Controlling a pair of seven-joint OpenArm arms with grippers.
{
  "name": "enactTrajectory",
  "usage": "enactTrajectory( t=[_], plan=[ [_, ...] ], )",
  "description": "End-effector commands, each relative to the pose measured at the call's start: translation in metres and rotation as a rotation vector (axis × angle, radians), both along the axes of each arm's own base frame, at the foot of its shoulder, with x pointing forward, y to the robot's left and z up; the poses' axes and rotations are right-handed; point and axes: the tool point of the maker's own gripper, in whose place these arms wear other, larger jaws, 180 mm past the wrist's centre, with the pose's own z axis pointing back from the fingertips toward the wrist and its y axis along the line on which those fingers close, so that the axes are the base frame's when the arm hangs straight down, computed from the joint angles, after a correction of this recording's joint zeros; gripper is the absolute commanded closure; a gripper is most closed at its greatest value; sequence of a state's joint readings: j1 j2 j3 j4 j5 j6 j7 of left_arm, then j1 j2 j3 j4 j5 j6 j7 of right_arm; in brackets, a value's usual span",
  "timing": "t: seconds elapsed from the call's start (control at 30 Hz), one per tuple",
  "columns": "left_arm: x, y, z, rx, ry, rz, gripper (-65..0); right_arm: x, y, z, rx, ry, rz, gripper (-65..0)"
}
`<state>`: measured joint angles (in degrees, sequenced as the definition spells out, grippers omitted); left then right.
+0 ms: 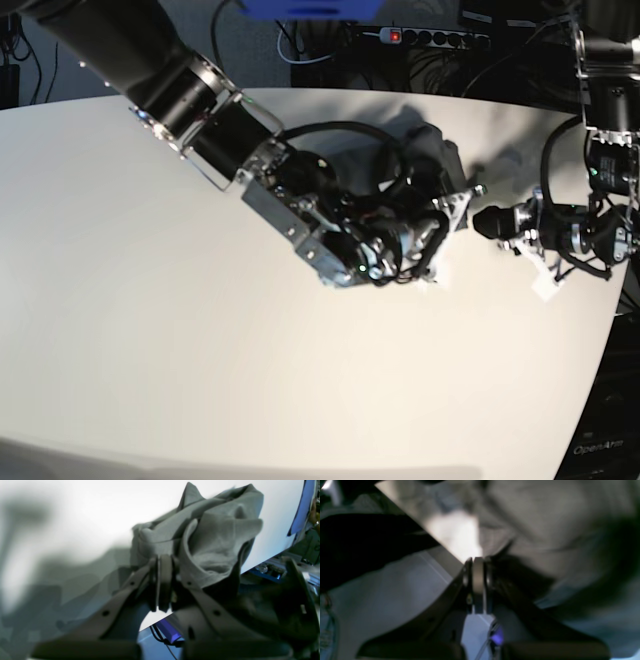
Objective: Fold the T-shirt properly
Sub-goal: 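Push the right gripper along the bundle toward the left gripper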
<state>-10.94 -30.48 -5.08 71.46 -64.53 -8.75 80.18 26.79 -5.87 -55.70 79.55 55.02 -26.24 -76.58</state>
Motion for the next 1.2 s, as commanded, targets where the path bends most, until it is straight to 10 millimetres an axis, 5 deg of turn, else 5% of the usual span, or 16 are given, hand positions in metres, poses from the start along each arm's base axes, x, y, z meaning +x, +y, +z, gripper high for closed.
enactTrajectory(
  t=[0.0,0.23,0.6,1.17],
  plan=[
    [0.010,0.006,0.013,0.002,-0.042,0.003,-2.0,0.001,0.007,0.021,0.038,0.016,-0.003,-0.3],
    [0.010,0.005,0.013,0.001,-0.042,0.001,-2.0,-0.003,0.015,0.044,0.077,0.017,-0.046,-0.3],
    [0.001,0.005,0.006,0.003,-0.017,0.000,-2.0,0.023,-0.023,0.048,0.018,-0.056,-0.082,-0.1],
    [-0.001,0.006,0.005,0.006,-0.015,0.000,-2.0,0.033,-0.069,0.003,-0.096,-0.174,-0.077,-0.1]
  ],
)
